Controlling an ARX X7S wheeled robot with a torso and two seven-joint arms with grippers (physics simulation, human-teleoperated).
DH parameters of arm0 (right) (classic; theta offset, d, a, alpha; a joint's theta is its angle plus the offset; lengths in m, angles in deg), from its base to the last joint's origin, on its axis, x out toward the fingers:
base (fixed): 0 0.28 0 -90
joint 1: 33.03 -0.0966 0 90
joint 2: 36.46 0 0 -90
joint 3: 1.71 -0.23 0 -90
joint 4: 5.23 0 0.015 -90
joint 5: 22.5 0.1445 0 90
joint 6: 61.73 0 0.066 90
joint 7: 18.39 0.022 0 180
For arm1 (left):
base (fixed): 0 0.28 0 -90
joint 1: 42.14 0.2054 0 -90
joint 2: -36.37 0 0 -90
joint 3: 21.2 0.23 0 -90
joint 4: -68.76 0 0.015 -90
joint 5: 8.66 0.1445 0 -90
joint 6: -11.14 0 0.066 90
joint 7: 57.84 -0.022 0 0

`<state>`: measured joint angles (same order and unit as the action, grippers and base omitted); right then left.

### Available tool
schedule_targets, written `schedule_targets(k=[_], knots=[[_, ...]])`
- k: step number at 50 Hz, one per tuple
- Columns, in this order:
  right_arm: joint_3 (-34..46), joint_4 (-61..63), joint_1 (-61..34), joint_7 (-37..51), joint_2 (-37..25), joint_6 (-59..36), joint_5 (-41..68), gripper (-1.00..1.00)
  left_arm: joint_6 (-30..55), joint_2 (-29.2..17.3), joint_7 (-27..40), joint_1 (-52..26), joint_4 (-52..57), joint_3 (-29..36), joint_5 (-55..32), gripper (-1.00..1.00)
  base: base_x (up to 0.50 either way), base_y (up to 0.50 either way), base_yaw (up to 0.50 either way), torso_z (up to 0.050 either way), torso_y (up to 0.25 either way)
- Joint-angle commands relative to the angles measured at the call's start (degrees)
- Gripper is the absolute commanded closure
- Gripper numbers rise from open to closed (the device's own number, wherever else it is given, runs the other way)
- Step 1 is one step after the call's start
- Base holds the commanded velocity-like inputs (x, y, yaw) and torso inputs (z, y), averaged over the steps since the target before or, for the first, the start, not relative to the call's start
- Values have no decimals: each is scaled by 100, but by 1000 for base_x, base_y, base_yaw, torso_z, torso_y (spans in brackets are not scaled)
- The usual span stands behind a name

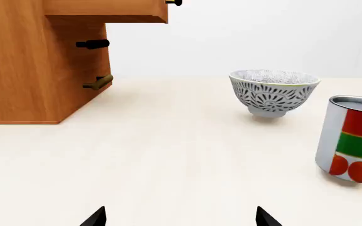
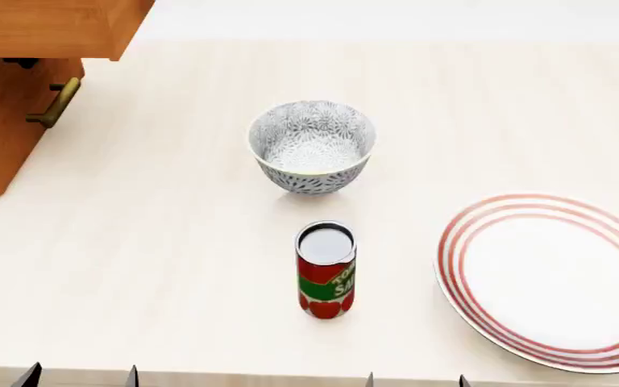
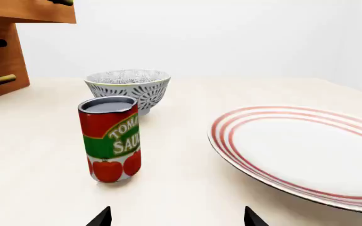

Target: Put the bowl on the plate.

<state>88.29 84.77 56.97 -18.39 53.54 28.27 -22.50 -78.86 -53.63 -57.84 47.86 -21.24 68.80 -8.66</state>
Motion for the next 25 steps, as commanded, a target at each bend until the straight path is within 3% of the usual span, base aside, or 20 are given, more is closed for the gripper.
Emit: schedule_targets(k=[1,16,25], knots=[[167,40,-6,23,-116,-99,68,-100,-61,-104,70,-3,4,116,-84,-100,0,0,0,0,0],[445,245,-163,313,-329,-725,179,-100,-329,-340,229,-13,-177,398,-267,-100,0,0,0,0,0],[473,362,-151,278,-439,-582,387,-100,-436,-434,288,31,-184,506,-297,-100,0,0,0,0,0]])
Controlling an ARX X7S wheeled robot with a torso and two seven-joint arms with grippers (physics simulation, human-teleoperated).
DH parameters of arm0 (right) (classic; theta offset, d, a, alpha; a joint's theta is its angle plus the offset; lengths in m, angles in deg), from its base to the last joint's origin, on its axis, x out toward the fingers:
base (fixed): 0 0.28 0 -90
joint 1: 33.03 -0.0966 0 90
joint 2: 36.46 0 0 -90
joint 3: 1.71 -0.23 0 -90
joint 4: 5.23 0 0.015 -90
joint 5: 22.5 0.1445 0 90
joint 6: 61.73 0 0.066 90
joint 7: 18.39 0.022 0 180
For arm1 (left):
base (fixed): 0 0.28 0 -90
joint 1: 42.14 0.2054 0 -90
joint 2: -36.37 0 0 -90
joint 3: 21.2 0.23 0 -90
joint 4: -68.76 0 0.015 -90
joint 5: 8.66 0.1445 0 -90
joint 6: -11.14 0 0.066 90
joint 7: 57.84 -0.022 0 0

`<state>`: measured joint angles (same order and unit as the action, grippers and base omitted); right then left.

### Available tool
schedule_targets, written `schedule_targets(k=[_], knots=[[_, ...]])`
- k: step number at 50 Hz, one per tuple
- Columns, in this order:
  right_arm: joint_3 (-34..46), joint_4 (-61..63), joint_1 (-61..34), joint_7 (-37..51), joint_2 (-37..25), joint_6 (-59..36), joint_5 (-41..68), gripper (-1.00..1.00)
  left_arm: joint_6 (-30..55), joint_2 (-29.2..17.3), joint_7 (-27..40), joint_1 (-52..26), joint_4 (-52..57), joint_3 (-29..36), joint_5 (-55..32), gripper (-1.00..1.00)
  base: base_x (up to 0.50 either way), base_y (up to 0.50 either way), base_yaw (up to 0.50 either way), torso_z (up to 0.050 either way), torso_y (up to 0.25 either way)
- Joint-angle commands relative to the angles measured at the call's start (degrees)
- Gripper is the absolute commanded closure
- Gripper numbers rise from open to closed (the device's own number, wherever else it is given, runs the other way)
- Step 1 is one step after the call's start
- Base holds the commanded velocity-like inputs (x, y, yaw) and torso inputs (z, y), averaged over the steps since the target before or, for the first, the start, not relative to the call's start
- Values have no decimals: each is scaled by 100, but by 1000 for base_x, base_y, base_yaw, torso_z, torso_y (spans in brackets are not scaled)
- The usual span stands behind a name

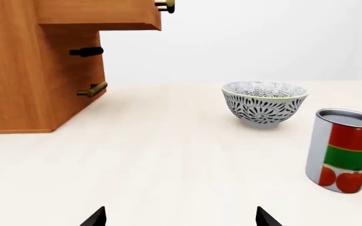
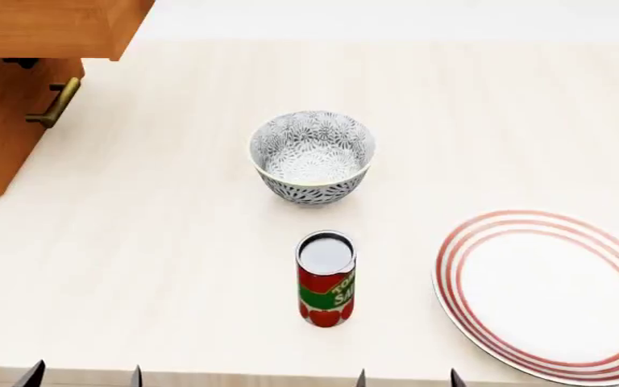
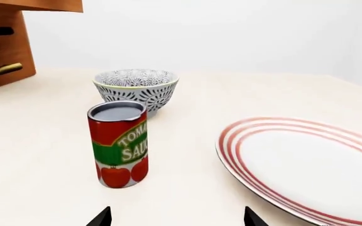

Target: Put the bowl on the plate.

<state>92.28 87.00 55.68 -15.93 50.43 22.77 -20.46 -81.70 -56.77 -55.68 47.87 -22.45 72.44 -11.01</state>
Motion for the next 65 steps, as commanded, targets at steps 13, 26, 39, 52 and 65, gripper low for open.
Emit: schedule_targets(k=[13,26,39,52,65], knots=[[79,310,46,12,-255,154,455,-100,-294,-219,131,53,-91,249,-140,-100,1,0,0,0,0],[103,623,116,15,-374,90,708,-100,-272,-338,212,128,144,292,-272,-100,27,0,0,0,0],[19,878,212,206,-517,7,753,-100,-159,-408,336,26,314,283,-390,-100,93,0,0,0,0],[-9,1121,227,324,-658,-113,764,-100,-60,-486,438,-70,388,325,-406,-100,129,0,0,0,0],[-72,1430,261,393,-837,-288,867,-100,-38,-553,511,-70,422,351,-458,-100,191,0,0,0,0]])
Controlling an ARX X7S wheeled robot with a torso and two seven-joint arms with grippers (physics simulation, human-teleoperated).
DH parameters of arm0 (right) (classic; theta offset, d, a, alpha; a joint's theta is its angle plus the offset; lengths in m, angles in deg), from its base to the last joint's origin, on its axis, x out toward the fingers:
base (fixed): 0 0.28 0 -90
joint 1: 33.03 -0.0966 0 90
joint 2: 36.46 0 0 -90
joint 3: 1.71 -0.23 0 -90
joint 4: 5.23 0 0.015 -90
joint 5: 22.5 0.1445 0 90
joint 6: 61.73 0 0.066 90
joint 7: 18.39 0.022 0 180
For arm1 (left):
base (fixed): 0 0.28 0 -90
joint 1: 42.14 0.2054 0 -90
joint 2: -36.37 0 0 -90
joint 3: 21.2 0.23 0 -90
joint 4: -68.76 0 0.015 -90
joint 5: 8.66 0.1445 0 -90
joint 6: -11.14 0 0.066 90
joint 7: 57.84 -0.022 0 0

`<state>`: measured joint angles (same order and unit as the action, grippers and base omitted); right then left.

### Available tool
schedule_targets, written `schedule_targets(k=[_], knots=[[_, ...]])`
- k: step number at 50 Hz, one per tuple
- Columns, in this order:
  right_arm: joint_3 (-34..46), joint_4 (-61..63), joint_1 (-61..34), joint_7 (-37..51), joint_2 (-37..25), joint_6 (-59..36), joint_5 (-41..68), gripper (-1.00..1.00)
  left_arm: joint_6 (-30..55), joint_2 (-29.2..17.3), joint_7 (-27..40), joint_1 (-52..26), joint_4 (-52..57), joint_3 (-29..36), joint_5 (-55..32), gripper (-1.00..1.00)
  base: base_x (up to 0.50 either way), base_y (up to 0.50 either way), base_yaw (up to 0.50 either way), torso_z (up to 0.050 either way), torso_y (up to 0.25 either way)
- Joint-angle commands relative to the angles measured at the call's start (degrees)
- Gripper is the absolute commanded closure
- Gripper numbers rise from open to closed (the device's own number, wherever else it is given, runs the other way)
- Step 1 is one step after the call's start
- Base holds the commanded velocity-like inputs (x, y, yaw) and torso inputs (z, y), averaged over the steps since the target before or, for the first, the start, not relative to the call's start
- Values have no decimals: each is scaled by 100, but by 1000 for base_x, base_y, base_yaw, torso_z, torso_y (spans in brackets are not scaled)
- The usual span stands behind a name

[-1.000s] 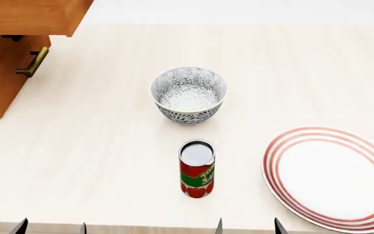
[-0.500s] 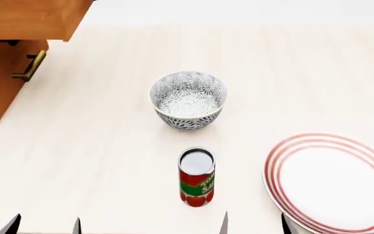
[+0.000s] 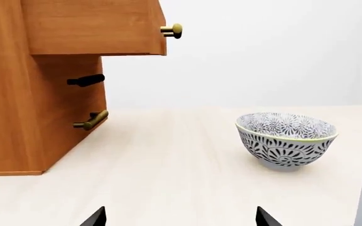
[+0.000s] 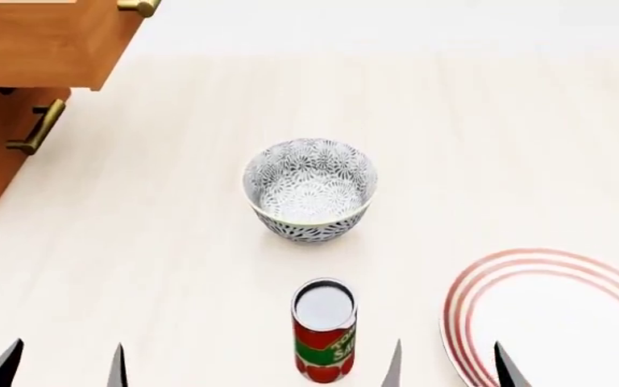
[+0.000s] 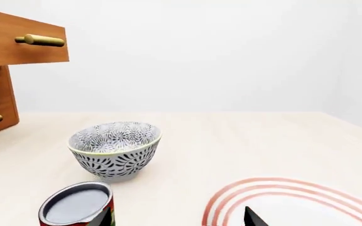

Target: Put the bowl on the plate.

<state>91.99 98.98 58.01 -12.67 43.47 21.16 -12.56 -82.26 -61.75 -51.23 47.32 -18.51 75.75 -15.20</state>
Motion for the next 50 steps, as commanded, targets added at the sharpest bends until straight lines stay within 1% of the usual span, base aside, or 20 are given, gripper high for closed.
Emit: schedule_targets(k=[1,17,18,19,50], knots=[[-37,262,31,79,-153,-152,81,-100,12,-59,69,-15,23,22,-44,-100,211,0,0,0,0],[-76,602,189,163,-330,-349,267,-100,-106,-98,131,7,-43,96,-72,-100,212,0,0,0,0],[-109,892,164,121,-438,-692,440,-100,-189,-115,113,22,-134,63,-111,-100,211,0,0,0,0],[-109,906,164,126,-443,-705,446,-100,-194,-118,116,21,-139,67,-113,-100,211,0,0,0,0],[-66,913,163,163,-529,-706,553,-100,-201,-215,236,10,-129,162,-190,-100,211,0,0,0,0]])
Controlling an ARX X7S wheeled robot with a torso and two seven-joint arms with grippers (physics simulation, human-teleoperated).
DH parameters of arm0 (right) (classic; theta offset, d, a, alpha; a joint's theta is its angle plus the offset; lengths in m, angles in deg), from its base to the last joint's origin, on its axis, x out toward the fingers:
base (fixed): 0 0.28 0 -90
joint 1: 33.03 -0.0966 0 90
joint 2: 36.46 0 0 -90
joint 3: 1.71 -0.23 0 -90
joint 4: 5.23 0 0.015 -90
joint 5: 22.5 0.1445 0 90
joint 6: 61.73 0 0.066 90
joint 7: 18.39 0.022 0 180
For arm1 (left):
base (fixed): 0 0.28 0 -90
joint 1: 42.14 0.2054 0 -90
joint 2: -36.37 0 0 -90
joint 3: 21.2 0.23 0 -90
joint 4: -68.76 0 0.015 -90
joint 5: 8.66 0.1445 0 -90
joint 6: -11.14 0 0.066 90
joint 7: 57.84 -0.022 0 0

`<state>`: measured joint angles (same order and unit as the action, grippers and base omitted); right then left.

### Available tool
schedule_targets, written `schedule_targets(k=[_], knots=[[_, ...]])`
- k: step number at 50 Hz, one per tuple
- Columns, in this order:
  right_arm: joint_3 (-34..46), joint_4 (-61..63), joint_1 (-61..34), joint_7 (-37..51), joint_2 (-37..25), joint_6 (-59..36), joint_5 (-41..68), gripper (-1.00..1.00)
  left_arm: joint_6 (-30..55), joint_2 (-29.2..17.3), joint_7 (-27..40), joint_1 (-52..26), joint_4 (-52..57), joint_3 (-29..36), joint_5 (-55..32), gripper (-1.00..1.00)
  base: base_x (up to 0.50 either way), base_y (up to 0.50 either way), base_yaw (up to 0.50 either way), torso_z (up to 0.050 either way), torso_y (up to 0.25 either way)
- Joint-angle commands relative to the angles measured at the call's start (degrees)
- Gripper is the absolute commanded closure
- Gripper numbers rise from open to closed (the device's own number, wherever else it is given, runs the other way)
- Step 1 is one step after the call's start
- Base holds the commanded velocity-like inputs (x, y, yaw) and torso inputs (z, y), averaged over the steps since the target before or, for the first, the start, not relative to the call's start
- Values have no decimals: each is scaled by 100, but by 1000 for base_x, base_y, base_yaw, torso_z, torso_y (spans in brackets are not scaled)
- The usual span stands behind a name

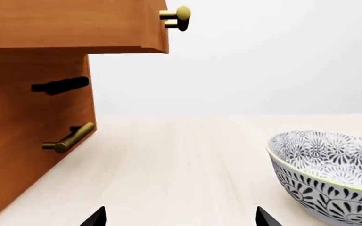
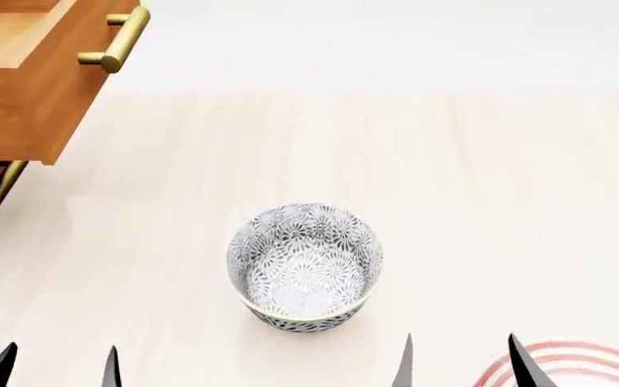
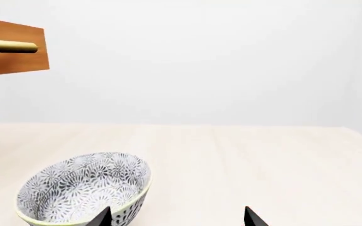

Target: Put the bowl on the plate.

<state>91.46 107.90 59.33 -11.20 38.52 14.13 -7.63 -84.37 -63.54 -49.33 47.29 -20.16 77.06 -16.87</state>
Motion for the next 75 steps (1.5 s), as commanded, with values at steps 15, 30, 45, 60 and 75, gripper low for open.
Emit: schedule_targets(k=[15,30,45,60,75], knots=[[-7,54,-67,144,-64,-388,191,-100,63,-98,118,34,144,69,-43,-100,87,0,0,0,0],[-191,773,-1010,326,-422,-2238,1053,-100,85,-162,226,20,127,-6,-123,-100,0,0,0,0,0],[79,1148,-2812,421,-621,-4362,1856,-100,125,-249,346,21,169,-93,-173,-100,0,0,0,0,0],[546,524,-4941,-16,-636,-6457,2841,-100,182,-302,434,39,324,-93,-207,-100,0,0,0,0,0],[772,-643,-6384,-606,-548,-7250,3410,-100,151,-348,503,24,306,-91,-230,-100,0,0,0,0,0]])
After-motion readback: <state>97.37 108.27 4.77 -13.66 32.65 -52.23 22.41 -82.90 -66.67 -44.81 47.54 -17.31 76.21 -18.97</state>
